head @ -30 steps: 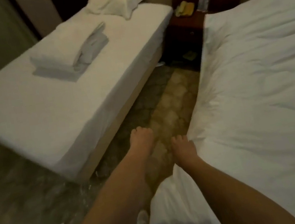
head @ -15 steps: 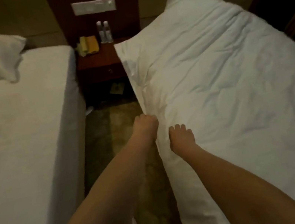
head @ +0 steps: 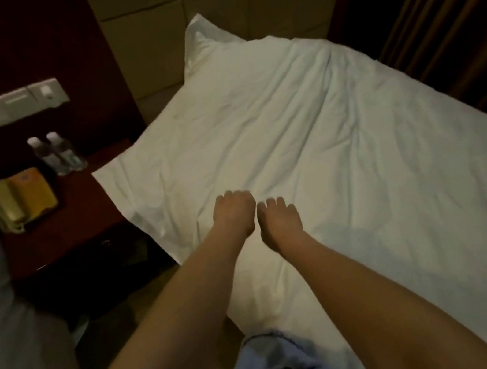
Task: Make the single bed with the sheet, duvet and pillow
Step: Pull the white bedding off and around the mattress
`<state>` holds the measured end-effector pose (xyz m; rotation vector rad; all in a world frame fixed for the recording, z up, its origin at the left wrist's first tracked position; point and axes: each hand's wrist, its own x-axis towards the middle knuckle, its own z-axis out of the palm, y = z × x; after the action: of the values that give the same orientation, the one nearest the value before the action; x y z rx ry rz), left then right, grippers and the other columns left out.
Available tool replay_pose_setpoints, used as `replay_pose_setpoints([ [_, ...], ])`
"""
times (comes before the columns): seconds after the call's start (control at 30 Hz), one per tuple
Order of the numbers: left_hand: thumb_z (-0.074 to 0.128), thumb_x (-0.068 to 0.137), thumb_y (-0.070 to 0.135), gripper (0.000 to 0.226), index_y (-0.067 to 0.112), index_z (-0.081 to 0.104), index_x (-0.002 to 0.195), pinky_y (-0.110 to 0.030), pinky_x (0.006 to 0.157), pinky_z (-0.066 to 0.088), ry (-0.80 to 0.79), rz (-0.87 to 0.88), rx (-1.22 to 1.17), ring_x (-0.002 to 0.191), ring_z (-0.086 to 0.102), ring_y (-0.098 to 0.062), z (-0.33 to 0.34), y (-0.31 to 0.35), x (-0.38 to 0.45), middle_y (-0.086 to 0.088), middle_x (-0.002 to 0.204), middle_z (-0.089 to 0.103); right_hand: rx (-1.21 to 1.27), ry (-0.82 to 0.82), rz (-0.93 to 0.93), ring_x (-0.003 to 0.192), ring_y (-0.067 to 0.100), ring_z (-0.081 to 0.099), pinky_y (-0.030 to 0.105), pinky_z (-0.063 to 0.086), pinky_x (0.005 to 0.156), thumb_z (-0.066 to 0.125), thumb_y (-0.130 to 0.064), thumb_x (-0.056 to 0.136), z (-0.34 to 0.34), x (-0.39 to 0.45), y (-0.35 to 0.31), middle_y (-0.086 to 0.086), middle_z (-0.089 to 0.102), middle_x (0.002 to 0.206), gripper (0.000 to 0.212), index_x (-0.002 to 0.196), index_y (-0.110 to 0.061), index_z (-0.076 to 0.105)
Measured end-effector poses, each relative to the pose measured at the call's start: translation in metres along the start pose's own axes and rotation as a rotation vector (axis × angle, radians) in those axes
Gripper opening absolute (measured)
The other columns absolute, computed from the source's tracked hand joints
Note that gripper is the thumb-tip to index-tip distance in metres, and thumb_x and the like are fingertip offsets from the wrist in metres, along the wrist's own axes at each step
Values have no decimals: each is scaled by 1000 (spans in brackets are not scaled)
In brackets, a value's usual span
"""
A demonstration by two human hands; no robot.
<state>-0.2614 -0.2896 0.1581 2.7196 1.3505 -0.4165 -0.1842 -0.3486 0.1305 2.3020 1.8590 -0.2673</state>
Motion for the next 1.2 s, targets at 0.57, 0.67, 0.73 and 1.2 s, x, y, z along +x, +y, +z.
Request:
replay_pose_setpoints([
  [0.57, 54, 90, 18, 28, 10, 50, 117, -27, 90, 40, -84, 76, -95, 110, 52, -21, -52, -209, 432, -6, 118, 56, -90, -123, 143, 118, 29, 44, 36, 37, 94, 54, -6, 87, -113, 470, 4, 13, 48, 125, 40, 125, -6, 43],
  [0.67, 50, 93, 20, 26, 12, 49, 117, -27, 89, 40, -65, 65, -122, 110, 51, -19, -51, -241, 479, -5, 118, 55, -111, -153, 103, 121, 29, 42, 38, 36, 97, 55, -6, 87, -123, 536, -2, 13, 47, 127, 41, 127, -6, 43],
  [0.73, 47, 94, 19, 26, 12, 48, 118, -27, 90, 39, -36, 72, -131, 111, 49, -19, -49, -256, 508, -5, 119, 54, -121, -180, 90, 121, 30, 42, 38, 36, 96, 55, -8, 88, -124, 575, -4, 13, 46, 128, 41, 127, -6, 43],
  [1.2, 71, 77, 46, 111, 5, -2, 150, -35, 103, 37, -266, 12, -282, 127, 44, -22, 0, -285, 637, -9, 144, 35, -242, -401, 35, 143, 39, -11, 78, 10, 98, 48, -36, 96, -82, 724, 8, 6, -5, 159, 73, 152, -24, 1],
])
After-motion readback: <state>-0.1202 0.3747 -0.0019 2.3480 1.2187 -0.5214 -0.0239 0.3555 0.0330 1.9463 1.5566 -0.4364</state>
